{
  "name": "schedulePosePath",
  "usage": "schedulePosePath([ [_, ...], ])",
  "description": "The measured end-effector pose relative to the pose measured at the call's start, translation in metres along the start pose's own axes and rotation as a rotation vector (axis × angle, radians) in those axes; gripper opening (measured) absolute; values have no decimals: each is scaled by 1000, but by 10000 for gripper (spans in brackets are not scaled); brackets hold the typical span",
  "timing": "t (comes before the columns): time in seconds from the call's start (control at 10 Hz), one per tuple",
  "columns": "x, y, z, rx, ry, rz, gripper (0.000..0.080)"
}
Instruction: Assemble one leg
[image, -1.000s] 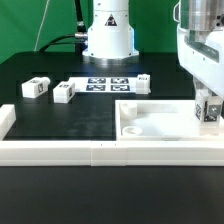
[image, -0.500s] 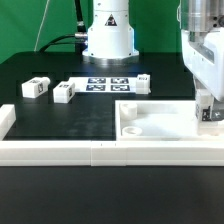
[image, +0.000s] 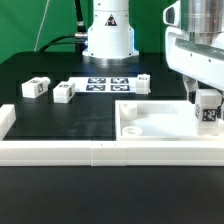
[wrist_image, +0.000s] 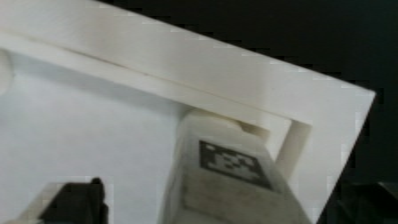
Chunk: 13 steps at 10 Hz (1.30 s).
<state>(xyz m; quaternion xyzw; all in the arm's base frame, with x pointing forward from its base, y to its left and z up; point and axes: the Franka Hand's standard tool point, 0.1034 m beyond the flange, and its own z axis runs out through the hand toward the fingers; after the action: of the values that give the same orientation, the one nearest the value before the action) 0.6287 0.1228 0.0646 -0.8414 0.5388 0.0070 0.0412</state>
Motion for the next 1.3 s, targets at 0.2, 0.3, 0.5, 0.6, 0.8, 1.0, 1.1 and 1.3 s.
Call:
schedulePosePath([
  [0.2, 0, 0, 0, 2, 1, -255, 649],
  [0.3, -2, -1, 0, 3, 0, -334, 649],
  [0.5, -1, 0, 1, 2, 1, -532, 649],
  [0.6, -3, -1, 1, 2, 1, -614, 649],
  [0.8, -5, -2, 1, -8, 11, -797, 649],
  [1.0, -2, -1, 1, -26, 26, -1015, 649],
  [1.1, -1, -1, 0, -42, 35, -1145, 649],
  [1.3, 2, 0, 0, -53, 38, -1272, 621],
])
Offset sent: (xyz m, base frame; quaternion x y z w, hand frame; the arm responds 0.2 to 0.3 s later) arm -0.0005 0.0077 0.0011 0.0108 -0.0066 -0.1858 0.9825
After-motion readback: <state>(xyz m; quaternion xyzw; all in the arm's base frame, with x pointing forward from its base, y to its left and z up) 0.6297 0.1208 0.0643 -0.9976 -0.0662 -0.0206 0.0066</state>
